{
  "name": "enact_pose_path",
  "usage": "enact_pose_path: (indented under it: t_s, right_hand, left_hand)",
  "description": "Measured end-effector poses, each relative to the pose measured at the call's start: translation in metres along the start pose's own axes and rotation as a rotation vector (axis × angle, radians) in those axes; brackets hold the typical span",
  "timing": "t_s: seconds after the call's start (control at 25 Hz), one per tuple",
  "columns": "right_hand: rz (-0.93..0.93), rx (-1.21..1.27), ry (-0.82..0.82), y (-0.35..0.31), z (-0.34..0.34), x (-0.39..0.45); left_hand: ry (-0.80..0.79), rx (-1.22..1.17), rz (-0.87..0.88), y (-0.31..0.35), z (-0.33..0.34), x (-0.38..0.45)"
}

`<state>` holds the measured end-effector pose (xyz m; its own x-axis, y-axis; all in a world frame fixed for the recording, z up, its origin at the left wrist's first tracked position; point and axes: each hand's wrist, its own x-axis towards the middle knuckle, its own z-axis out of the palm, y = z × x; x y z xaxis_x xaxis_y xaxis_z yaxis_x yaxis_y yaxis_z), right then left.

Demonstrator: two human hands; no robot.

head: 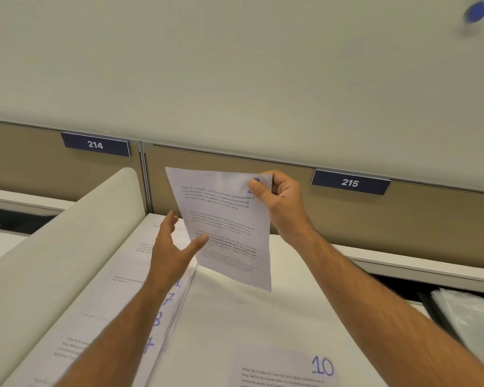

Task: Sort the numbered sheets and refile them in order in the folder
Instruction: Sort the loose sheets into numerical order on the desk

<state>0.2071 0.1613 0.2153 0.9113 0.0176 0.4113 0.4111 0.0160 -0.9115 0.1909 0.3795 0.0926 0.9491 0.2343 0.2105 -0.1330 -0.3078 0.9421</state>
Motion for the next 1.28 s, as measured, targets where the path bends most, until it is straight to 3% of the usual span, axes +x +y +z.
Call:
enact_pose_path:
  t_s: [0.24, 0.4, 0.72, 1.04, 1.28]
  right_hand:
    - [0.162, 0.204, 0.173, -0.014, -0.058, -0.035]
    - [0.338, 0.099, 0.278, 0.004, -0.096, -0.069]
    - [0.824, -0.079, 0.025, 0.062, -0.147, -0.201]
    - [0.887, -0.081, 0.117, 0.070, -0.152, -0.271]
    - [0.941, -0.145, 0.151, 0.068, -0.153, -0.301]
  left_hand:
    - [0.013, -0.284, -0.006, 0.036, 0.017, -0.033]
    - [-0.074, -0.270, -0.066, 0.043, 0.034, -0.059]
    - [-0.115, -0.145, -0.261, 0.007, 0.059, -0.118]
    - [-0.173, 0.015, -0.389, -0.023, 0.050, -0.180]
    - [-0.195, 0.153, -0.389, -0.029, 0.043, -0.210]
